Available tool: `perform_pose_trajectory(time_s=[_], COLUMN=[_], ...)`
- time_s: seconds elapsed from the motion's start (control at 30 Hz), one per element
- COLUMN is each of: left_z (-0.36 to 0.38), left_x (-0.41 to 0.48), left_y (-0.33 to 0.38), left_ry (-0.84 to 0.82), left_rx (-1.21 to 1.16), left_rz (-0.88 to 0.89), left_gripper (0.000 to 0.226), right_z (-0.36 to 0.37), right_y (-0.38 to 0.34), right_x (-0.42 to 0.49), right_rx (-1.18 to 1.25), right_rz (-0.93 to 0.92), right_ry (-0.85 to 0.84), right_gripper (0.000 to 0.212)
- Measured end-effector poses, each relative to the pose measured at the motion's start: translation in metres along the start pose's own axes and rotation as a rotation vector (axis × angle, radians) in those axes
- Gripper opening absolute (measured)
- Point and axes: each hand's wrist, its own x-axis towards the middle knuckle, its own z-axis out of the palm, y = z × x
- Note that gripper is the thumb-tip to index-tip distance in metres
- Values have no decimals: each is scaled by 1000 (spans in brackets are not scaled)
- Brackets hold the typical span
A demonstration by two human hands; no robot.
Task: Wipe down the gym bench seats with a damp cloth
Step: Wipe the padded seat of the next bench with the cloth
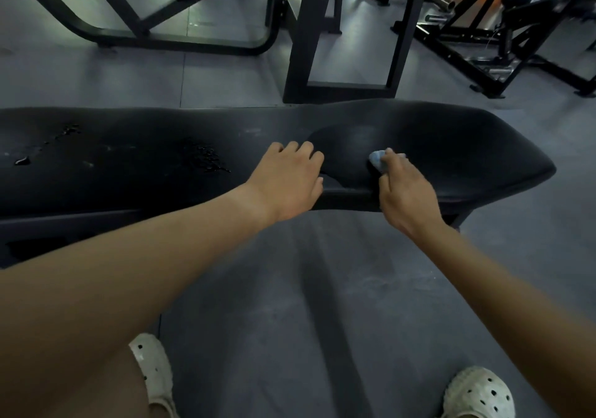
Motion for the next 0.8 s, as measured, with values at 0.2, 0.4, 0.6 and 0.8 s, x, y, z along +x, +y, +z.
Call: perform_pose_trajectory(time_s=[0.2, 0.4, 0.6, 0.8], left_z=[1, 3, 3, 6], left_x=[4, 1, -3, -6], left_y=[9, 15, 13, 9], left_ry=[-12, -18, -38, -43], left_rx=[20, 11, 3, -1], left_rz=[-56, -88, -51, -8], left_gripper=[36, 33, 36, 38], right_z=[13, -3, -4, 19], right_y=[-22, 30, 61, 14], right_x=[-19, -18, -24, -21], right_rx=[-52, -146, -190, -103], right_rz=[-359, -323, -15, -21], right_ry=[-149, -50, 160, 171], right_gripper=[55, 49, 41, 43])
